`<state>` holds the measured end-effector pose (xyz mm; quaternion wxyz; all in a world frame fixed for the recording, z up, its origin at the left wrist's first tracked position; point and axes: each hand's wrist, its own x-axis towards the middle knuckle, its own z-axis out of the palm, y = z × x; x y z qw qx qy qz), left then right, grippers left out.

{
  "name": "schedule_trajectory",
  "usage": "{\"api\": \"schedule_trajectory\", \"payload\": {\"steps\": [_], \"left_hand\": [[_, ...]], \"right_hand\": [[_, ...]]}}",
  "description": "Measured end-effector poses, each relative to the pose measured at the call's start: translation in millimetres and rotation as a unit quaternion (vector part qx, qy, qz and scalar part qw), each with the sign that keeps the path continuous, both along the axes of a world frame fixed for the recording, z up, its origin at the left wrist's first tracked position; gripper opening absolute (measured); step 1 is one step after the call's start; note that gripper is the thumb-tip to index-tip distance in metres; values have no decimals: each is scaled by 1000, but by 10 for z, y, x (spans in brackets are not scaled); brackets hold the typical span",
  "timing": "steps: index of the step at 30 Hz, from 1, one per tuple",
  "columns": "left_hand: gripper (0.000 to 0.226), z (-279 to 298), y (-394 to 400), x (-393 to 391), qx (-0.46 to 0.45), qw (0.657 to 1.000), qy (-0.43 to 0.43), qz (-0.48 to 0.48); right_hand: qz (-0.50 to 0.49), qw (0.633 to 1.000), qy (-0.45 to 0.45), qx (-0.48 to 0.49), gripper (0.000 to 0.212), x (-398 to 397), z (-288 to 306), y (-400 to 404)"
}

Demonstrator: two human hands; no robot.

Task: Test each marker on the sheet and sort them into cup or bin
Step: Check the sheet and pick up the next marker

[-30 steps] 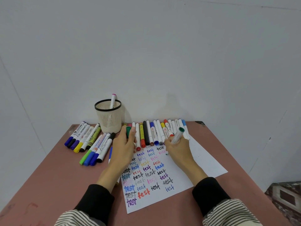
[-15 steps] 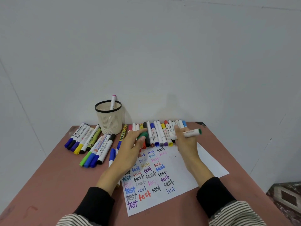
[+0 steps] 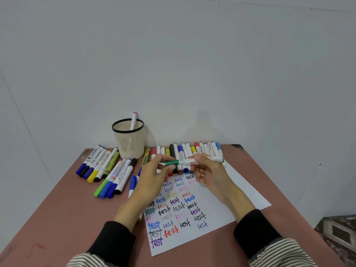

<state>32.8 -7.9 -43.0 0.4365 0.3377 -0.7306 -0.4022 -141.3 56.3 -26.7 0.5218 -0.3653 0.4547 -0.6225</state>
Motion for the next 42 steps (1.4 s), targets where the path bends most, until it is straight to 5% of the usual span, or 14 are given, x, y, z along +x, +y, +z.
{"api": "schedule_trajectory", "payload": {"steps": [13,21,29,32,42], "left_hand": [[14,17,-12,39,0,1000,7,-20],[21,24,-5,45,-1,998,-45,-39],[19,106,45,18,-100,994,-51,-4],[17,88,4,58,-118,989,-84,21],[29,111,66,145,-158,958,-227,75]], "right_hand": [[-26,998,15,-59,37,69,-4,10],[-10,996,36,-79,21,98,8,11],[-1,997,-42,-68,15,54,73,-11],[-29,997,-60,-38,28,-10,73,-27],[-77,994,-77,-11,23,-12,35,7]]}}
